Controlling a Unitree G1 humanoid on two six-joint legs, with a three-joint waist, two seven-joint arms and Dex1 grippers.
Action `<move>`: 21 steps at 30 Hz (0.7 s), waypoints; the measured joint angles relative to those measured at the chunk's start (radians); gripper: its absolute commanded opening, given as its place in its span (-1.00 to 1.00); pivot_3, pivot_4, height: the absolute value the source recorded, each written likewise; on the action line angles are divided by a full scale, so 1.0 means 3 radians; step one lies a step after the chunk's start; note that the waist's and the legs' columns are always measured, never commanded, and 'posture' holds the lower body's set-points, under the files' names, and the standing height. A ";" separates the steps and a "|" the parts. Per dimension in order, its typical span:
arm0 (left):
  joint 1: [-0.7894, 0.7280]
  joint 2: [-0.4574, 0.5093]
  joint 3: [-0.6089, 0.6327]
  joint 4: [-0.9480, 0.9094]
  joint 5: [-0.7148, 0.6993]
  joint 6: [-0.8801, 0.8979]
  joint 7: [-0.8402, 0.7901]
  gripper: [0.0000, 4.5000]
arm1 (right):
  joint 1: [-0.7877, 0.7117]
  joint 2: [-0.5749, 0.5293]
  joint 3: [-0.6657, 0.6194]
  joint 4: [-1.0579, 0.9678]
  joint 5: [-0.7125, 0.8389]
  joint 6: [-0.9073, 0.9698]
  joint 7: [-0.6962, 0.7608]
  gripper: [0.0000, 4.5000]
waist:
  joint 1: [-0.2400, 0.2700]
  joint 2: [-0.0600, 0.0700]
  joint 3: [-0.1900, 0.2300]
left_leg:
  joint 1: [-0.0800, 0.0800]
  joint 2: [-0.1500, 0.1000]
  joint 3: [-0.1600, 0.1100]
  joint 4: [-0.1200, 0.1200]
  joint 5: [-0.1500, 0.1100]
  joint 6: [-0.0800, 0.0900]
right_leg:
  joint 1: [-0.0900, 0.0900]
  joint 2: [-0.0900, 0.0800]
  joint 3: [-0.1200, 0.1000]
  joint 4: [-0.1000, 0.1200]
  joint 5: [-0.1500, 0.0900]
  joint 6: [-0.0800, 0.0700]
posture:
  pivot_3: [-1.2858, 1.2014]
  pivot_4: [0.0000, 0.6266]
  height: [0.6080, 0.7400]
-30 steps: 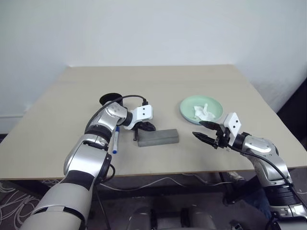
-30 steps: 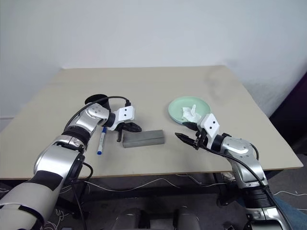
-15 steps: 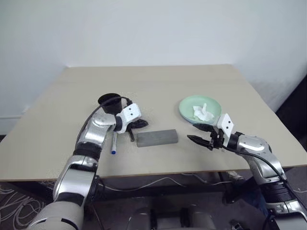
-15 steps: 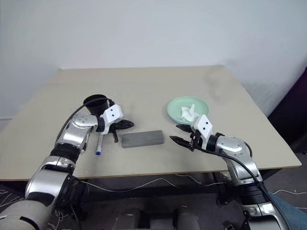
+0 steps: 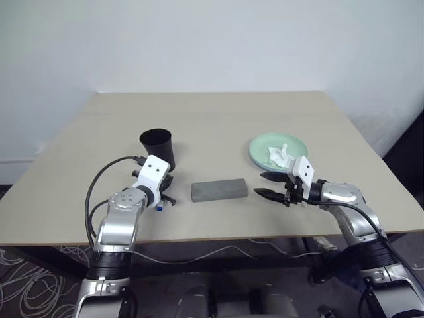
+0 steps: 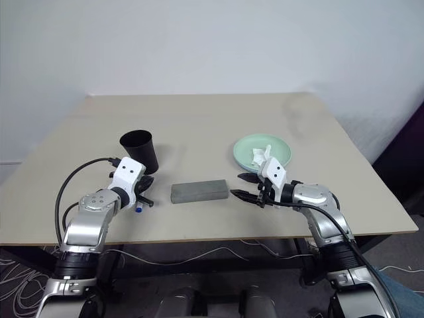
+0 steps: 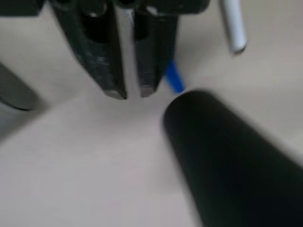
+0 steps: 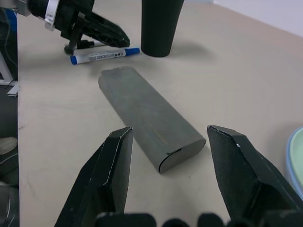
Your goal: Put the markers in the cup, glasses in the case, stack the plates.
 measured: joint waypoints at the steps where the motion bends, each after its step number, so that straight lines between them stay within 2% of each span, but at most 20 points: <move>1: -0.0001 -0.0013 0.0001 0.0000 0.0014 0.0051 0.0104 -0.26 | 0.0000 0.0005 0.0014 0.0004 -0.0015 -0.0003 0.0001 0.21 | -0.0001 0.0000 0.0000 | 0.0000 0.0000 0.0000 0.0000 0.0000 0.0000 | 0.0000 0.0000 0.0000 0.0000 0.0001 -0.0001 | 0.03 -1.00 0.99; 3: -0.0024 -0.0053 0.0005 0.0028 0.0058 0.0127 0.0322 0.03 | 0.0000 0.0035 0.0020 0.0007 -0.0021 -0.0007 -0.0002 0.21 | -0.0001 0.0000 0.0000 | 0.0000 0.0000 0.0000 -0.0001 0.0000 0.0000 | 0.0000 0.0001 0.0000 0.0000 0.0001 -0.0001 | 0.03 -1.00 0.99; 8: -0.0245 -0.0069 0.0003 0.0260 0.0040 0.0210 0.0533 0.03 | 0.0026 0.0060 0.0034 -0.0011 -0.0035 -0.0007 -0.0041 0.21 | 0.0006 0.0000 0.0000 | 0.0000 -0.0001 0.0001 -0.0001 0.0000 0.0000 | 0.0000 -0.0001 -0.0001 -0.0001 0.0002 0.0000 | 0.03 -1.00 0.99; 15: -0.0506 -0.0092 -0.0026 0.0673 -0.0056 0.0464 0.0555 0.03 | 0.0203 0.0060 0.0022 -0.0121 -0.0050 -0.0005 -0.0171 0.21 | 0.0000 0.0000 0.0000 | 0.0000 -0.0001 0.0007 -0.0006 0.0000 -0.0001 | -0.0005 0.0000 0.0002 -0.0004 0.0002 0.0000 | 0.03 -1.00 0.99; 20: -0.0645 -0.0093 -0.0019 0.0716 -0.0147 0.0734 0.0569 0.03 | 0.0314 0.0059 0.0003 -0.0214 -0.0051 -0.0002 -0.0264 0.21 | -0.0001 0.0000 -0.0001 | 0.0000 -0.0002 0.0007 -0.0006 0.0000 -0.0001 | -0.0004 -0.0001 0.0003 -0.0004 0.0002 0.0000 | 0.03 -1.00 0.99; 21: -0.0654 -0.0090 -0.0026 0.0716 -0.0156 0.0755 0.0566 -0.04 | 0.0315 0.0059 -0.0003 -0.0222 -0.0051 -0.0002 -0.0283 0.21 | -0.0001 0.0000 -0.0001 | 0.0000 -0.0002 0.0007 -0.0006 0.0000 -0.0001 | -0.0004 -0.0002 0.0003 -0.0004 0.0002 0.0000 | 0.03 -1.00 0.99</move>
